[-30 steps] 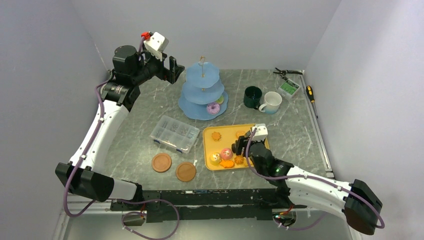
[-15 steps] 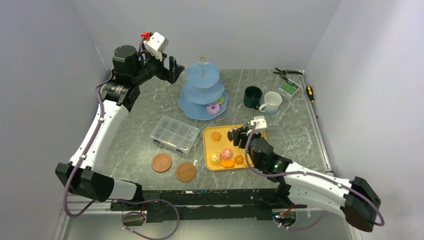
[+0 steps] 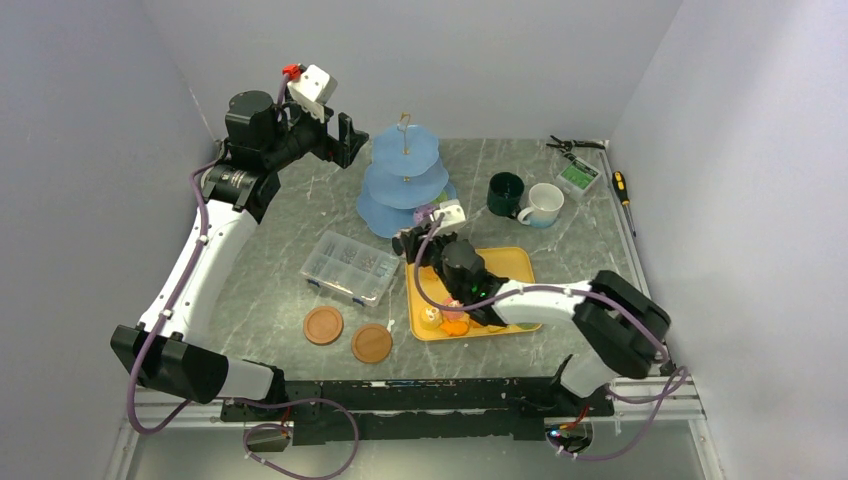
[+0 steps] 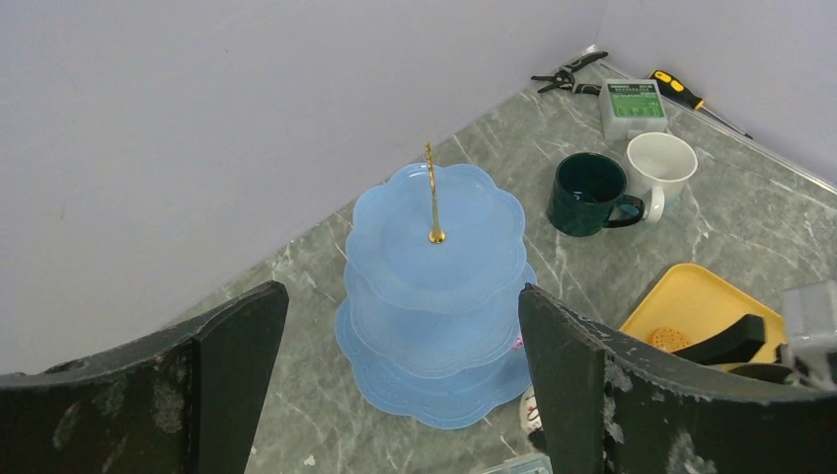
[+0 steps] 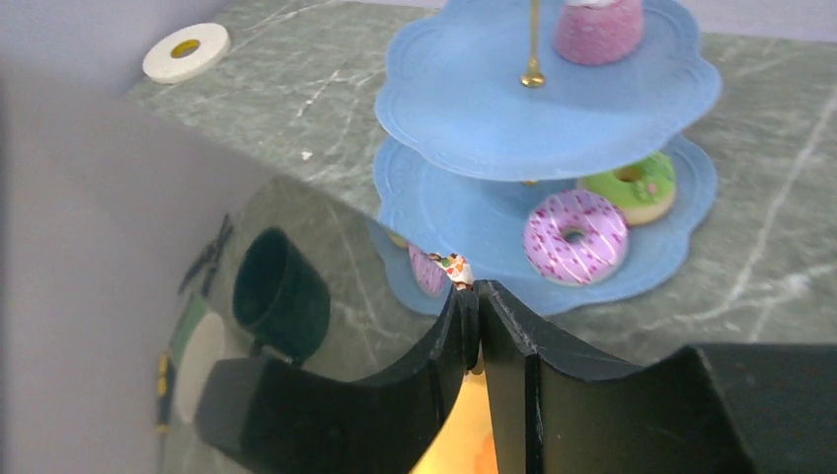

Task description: Serve the afternoon tea

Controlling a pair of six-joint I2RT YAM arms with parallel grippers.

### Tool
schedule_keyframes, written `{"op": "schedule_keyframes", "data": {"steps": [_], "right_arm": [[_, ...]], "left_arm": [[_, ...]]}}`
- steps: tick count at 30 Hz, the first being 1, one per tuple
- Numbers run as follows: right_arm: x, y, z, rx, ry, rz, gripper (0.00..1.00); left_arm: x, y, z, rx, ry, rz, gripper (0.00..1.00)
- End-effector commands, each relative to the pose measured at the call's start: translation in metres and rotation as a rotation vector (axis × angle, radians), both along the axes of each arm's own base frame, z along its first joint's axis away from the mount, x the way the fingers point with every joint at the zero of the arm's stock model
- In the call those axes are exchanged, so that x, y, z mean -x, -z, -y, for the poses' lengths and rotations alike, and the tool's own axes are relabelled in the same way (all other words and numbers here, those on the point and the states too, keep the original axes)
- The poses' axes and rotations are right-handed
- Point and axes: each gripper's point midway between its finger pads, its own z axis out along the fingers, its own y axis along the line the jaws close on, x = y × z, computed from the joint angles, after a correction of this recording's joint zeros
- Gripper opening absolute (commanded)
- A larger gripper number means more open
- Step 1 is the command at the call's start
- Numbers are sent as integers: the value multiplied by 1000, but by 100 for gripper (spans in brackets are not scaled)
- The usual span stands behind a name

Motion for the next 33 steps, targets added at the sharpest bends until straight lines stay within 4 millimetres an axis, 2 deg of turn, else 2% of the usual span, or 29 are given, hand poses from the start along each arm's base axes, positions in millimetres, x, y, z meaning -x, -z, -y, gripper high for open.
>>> {"op": "schedule_keyframes", "data": {"steps": [1,7,14,23,29,33], "right_arm": [[-17,-52,-33,-151,-39,151,55],[-43,-32,-46,-155,-10,136,56],[-69,-17,-35,-176,45,137,56],[-81,7,-39,-178,62,114,57],[-86,19,-40,-168,76,125,67],[-88,21,-35,-165,87,133,69]], "left_arm": [[6,-16,-5,-1,-9,47,93],[7,-15,-8,-5,-13,44,93],[7,-14,-7,0,-12,39,93],[4,-10,-6,-5,-10,28,93],[-2,0,-3,-8,0,3,93],[-14,6,0,2,-7,-19,93]]}}
